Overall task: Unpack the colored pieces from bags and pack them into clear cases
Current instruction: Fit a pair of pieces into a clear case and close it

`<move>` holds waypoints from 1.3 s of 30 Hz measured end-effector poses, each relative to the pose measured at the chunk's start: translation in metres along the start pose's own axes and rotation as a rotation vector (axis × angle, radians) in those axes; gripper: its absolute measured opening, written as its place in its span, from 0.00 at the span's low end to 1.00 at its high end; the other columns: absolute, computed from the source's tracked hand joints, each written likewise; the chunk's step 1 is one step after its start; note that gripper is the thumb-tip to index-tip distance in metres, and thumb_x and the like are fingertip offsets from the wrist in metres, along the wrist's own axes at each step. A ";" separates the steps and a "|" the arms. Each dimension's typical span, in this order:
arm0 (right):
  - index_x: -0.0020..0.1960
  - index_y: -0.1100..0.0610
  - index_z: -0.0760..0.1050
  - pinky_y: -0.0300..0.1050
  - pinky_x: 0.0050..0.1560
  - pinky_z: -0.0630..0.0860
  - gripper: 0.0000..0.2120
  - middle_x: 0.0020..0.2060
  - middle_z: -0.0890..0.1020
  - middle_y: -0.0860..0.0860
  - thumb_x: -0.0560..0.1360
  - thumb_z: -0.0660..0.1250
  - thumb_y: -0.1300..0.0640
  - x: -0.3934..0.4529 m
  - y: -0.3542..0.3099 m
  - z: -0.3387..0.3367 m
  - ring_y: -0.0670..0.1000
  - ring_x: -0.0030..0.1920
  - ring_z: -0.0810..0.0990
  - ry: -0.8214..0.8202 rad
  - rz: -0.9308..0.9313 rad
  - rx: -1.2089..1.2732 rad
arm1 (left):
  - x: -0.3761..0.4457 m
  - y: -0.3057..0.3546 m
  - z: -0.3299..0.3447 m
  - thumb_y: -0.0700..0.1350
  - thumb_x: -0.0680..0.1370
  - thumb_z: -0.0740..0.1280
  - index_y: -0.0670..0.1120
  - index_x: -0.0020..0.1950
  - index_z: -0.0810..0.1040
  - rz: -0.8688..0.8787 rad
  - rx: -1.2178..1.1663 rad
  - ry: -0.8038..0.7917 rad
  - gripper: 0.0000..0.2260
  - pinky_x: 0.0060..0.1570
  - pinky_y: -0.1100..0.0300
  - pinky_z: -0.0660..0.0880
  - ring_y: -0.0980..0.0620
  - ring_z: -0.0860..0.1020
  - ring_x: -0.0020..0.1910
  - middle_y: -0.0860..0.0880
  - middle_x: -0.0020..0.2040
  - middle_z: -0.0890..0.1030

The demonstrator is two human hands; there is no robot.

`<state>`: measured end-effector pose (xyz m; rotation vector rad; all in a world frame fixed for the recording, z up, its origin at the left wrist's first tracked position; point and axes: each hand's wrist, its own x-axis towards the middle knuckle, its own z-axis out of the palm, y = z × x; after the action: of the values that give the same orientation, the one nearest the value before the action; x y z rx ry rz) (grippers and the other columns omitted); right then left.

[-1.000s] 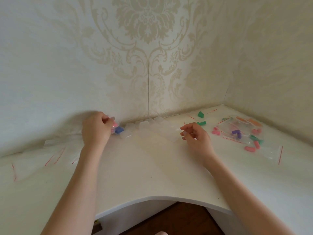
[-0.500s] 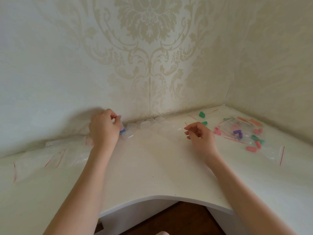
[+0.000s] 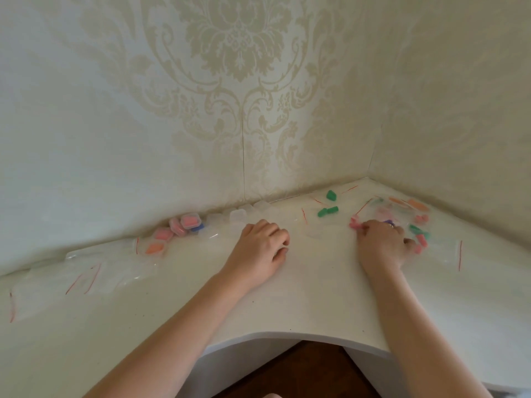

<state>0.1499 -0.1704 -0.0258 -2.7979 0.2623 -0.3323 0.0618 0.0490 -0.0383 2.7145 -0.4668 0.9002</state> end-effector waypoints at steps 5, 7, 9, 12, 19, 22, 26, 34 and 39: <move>0.52 0.52 0.80 0.52 0.56 0.60 0.10 0.54 0.79 0.56 0.79 0.60 0.55 0.000 -0.003 -0.003 0.58 0.59 0.68 0.184 0.001 0.043 | -0.002 -0.001 -0.004 0.39 0.71 0.69 0.46 0.42 0.77 -0.044 -0.046 -0.009 0.03 0.45 0.56 0.67 0.47 0.75 0.44 0.51 0.39 0.78; 0.52 0.56 0.79 0.53 0.55 0.60 0.10 0.54 0.78 0.57 0.79 0.59 0.56 0.000 -0.003 -0.004 0.59 0.59 0.68 0.277 -0.009 0.141 | -0.001 0.001 -0.004 0.40 0.73 0.68 0.46 0.43 0.77 -0.063 -0.071 -0.015 0.02 0.45 0.58 0.66 0.48 0.75 0.45 0.51 0.39 0.78; 0.53 0.57 0.77 0.53 0.56 0.61 0.10 0.55 0.78 0.58 0.80 0.58 0.57 0.002 -0.003 -0.002 0.60 0.60 0.68 0.276 -0.018 0.209 | -0.001 0.001 -0.004 0.40 0.74 0.68 0.46 0.44 0.77 -0.069 -0.091 -0.017 0.01 0.46 0.58 0.66 0.49 0.74 0.45 0.51 0.40 0.78; 0.51 0.57 0.76 0.53 0.52 0.68 0.08 0.50 0.80 0.57 0.80 0.58 0.59 0.002 -0.004 -0.004 0.61 0.55 0.72 0.305 -0.045 0.425 | -0.001 0.001 -0.004 0.40 0.74 0.68 0.46 0.44 0.77 -0.080 -0.123 -0.012 0.01 0.46 0.56 0.69 0.49 0.74 0.45 0.51 0.40 0.78; 0.46 0.54 0.70 0.42 0.40 0.79 0.08 0.40 0.82 0.47 0.80 0.58 0.65 -0.031 -0.036 -0.018 0.46 0.39 0.82 0.146 -0.338 1.175 | 0.004 0.016 -0.014 0.42 0.73 0.73 0.45 0.51 0.77 -0.460 -0.752 0.048 0.10 0.41 0.67 0.74 0.53 0.78 0.40 0.48 0.44 0.80; 0.45 0.59 0.75 0.40 0.43 0.80 0.05 0.41 0.84 0.52 0.78 0.62 0.65 -0.043 -0.048 -0.020 0.47 0.41 0.83 -0.302 -0.307 1.431 | 0.007 0.021 -0.019 0.41 0.72 0.74 0.40 0.47 0.78 -0.578 -0.966 0.048 0.08 0.36 0.62 0.77 0.50 0.81 0.36 0.45 0.41 0.81; 0.40 0.56 0.79 0.36 0.40 0.71 0.05 0.30 0.78 0.44 0.74 0.69 0.62 -0.046 -0.051 -0.011 0.43 0.33 0.74 -0.396 -0.397 1.211 | 0.009 0.022 -0.021 0.37 0.72 0.72 0.35 0.41 0.77 -0.604 -1.103 0.093 0.06 0.35 0.60 0.78 0.46 0.83 0.34 0.42 0.34 0.80; 0.33 0.57 0.76 0.40 0.30 0.67 0.09 0.27 0.79 0.50 0.70 0.74 0.62 -0.054 -0.057 -0.010 0.46 0.27 0.69 -0.455 -0.397 1.173 | 0.012 0.027 -0.020 0.40 0.72 0.73 0.33 0.43 0.74 -0.630 -1.179 0.187 0.12 0.39 0.57 0.80 0.47 0.82 0.36 0.39 0.37 0.80; 0.34 0.64 0.71 0.44 0.29 0.64 0.12 0.24 0.74 0.50 0.69 0.74 0.64 -0.054 -0.057 -0.008 0.50 0.27 0.66 -0.466 -0.447 1.189 | 0.012 0.026 -0.021 0.41 0.73 0.72 0.37 0.44 0.77 -0.700 -1.267 0.106 0.08 0.41 0.59 0.80 0.50 0.81 0.37 0.43 0.37 0.81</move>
<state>0.1039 -0.1081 -0.0106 -1.6333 -0.5166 0.0858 0.0503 0.0295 -0.0112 1.4532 0.0114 0.3169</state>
